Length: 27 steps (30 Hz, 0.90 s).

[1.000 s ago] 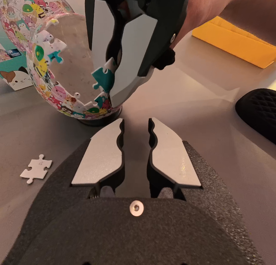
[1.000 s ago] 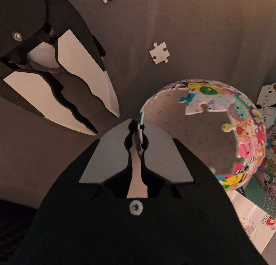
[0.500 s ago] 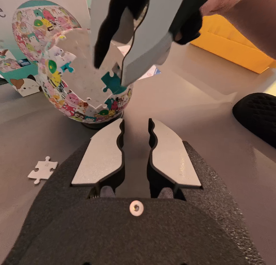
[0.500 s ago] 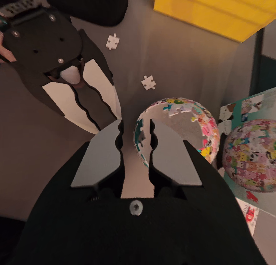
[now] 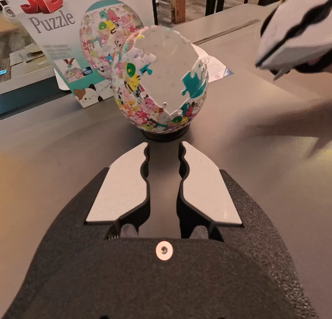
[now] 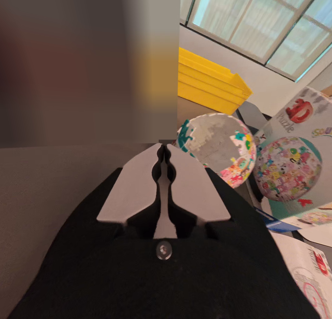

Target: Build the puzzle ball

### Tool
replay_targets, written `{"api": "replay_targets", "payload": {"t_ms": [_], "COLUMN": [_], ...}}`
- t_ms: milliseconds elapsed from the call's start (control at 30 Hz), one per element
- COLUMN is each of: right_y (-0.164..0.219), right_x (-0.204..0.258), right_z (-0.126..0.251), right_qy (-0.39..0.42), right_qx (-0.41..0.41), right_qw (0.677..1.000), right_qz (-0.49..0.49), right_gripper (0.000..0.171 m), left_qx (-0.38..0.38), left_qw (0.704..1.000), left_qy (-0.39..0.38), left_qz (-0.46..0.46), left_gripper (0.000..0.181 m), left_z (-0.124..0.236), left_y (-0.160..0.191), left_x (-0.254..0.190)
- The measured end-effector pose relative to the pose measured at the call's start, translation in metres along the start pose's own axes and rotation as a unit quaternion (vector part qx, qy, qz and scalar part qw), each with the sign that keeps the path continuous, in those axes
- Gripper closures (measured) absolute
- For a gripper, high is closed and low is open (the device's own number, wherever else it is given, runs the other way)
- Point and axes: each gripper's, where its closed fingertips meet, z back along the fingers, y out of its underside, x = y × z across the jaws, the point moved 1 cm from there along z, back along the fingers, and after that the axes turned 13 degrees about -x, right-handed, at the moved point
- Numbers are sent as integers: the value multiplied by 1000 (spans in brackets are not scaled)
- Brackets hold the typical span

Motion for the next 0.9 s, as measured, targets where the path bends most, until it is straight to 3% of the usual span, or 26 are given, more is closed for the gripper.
{"api": "replay_targets", "payload": {"t_ms": [167,433,900], "right_y": [38,40,47], "right_x": [7,-2,-10], "right_z": [-14,-27,-35], "right_qy": [-10,17,37], "right_qx": [71,84,105], "right_qw": [996,981,974], "right_qz": [54,172,199], "right_gripper": [170,171,170], "left_qx": [0,23,9], "left_qw": [1000,1000,1000], "left_qy": [5,8,17], "left_qz": [19,-16,-10], "left_gripper": [152,152,152], "left_z": [-2,-6,1], "left_y": [4,9,4], "left_x": [4,-8,-12]}}
